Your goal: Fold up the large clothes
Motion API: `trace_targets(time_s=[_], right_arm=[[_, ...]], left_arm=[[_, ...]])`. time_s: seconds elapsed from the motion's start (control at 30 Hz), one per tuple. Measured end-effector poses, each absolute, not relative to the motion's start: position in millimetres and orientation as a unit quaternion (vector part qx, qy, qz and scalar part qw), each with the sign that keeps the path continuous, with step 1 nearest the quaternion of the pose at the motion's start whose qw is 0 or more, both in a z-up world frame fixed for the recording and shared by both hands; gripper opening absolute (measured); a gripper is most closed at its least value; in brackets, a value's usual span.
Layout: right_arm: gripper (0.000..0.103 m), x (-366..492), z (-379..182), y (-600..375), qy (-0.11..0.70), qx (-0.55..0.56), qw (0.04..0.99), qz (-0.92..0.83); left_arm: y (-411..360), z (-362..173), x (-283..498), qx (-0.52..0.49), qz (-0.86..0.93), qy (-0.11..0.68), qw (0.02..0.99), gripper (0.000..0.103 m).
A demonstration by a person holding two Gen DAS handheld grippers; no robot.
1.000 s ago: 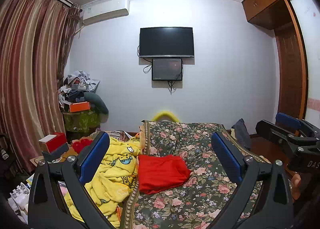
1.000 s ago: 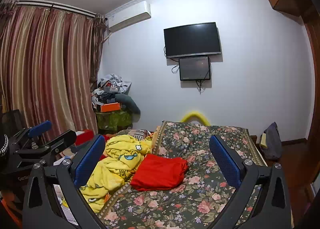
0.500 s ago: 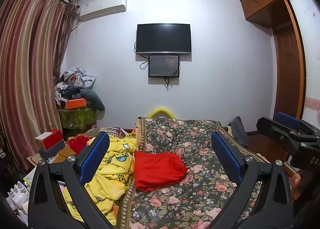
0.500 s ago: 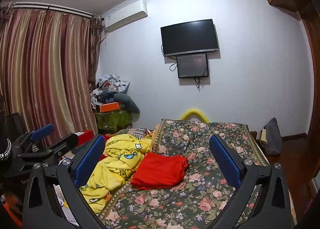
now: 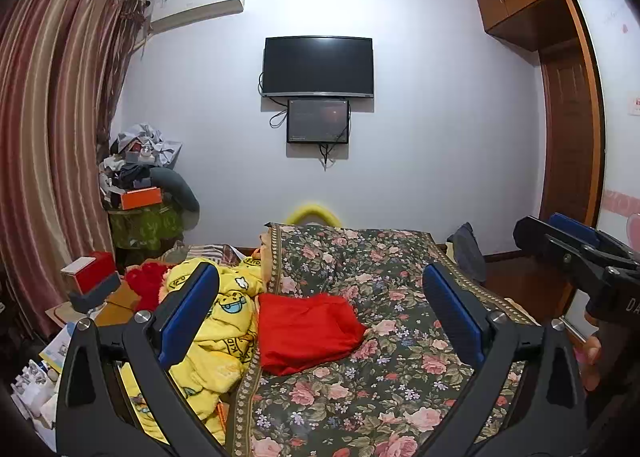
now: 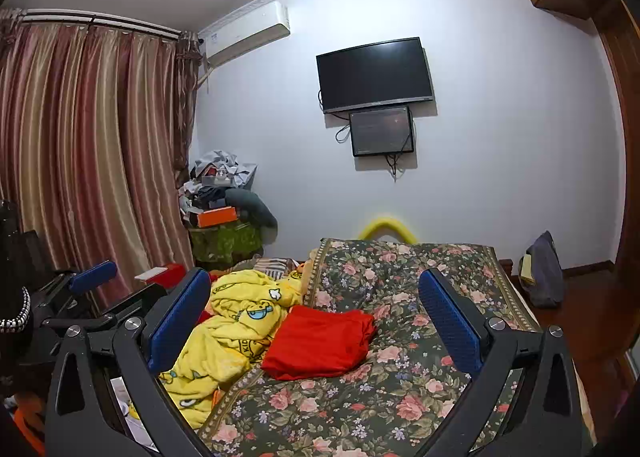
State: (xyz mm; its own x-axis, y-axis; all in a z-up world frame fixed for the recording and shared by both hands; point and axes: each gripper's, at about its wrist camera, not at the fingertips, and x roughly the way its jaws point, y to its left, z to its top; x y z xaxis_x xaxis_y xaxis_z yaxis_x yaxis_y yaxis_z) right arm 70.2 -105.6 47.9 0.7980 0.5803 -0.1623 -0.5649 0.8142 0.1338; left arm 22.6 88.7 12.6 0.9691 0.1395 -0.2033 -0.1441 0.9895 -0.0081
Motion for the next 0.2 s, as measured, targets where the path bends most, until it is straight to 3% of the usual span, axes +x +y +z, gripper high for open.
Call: trace_targets(time_s=[0.2], right_arm=[[0.103, 71.0, 47.2, -104.6, 0.102, 0.039, 0.947, 0.302]], left_arm=[[89.7, 12.7, 24.6, -0.010, 0.065, 0.105, 0.992, 0.102]])
